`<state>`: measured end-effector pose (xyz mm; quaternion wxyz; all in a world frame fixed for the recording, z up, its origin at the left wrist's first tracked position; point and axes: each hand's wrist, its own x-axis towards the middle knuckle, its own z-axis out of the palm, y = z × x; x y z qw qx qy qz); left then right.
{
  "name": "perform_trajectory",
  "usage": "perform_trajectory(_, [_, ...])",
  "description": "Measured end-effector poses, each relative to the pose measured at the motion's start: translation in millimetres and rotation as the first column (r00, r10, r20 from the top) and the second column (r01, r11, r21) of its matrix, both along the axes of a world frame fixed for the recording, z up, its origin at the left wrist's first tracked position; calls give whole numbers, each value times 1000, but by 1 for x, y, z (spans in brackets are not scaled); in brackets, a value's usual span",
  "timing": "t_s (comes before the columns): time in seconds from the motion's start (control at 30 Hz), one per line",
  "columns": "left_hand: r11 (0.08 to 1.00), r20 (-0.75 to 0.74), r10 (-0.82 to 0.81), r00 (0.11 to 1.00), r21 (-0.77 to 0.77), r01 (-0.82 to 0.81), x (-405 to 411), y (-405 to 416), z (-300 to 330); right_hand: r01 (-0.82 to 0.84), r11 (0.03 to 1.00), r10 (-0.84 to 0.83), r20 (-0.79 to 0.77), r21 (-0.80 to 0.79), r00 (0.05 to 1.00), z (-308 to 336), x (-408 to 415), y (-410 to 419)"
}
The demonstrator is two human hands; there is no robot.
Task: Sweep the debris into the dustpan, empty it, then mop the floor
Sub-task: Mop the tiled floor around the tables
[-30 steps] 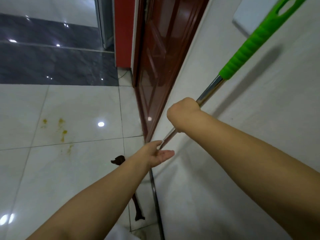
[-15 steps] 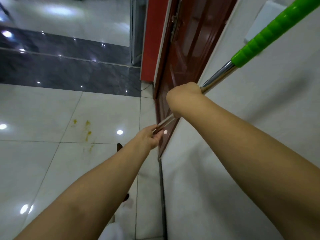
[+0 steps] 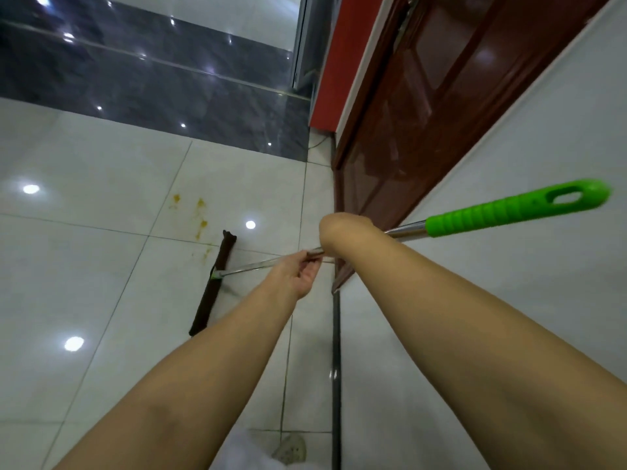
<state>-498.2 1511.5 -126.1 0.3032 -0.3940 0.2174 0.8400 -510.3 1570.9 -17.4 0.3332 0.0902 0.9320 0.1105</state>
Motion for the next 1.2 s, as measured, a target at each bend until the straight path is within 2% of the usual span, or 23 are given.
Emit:
perform_trajectory(0.07, [999,35,-20,999,-44,22,-5,-18,-19,31,997,-28,40,-65,999,-25,-8,-15])
perform_trajectory(0.17, [994,87,-54,995,-92,62,-10,-42,-51,69,992,-48,193,-103,980,-54,-9,-37])
perform_trajectory(0.3, [979,199,-128,972,-134,156,-3,-75,-96,246,945,-169,322,-216,931,-91,8,-59])
perform_trajectory(0.4, [943,250,-219,943,-193,271,7,-99,-122,441,845,-283,447,-302,849,-114,29,-71])
perform_trajectory(0.63, [925,206,-260,943,-226,305,10,-117,-128,537,721,-318,479,-438,818,-133,42,-75])
perform_trajectory(0.7, [925,208,-256,944,-232,302,8,-128,-137,580,647,-342,492,-495,801,-141,46,-82])
perform_trajectory(0.87, [943,187,-159,969,-262,205,-1,-166,-145,752,311,-496,576,-581,650,-163,39,-122])
perform_trajectory(0.93, [944,147,-140,979,-279,176,-12,-179,-144,775,209,-521,603,-596,604,-170,26,-139])
perform_trajectory(1.03, [935,112,-157,981,-302,184,-40,-196,-142,788,101,-560,620,-607,550,-179,-3,-158])
perform_trajectory(1.2, [897,80,-222,972,-373,235,-94,-219,-140,798,-16,-590,650,-603,479,-184,-57,-181])
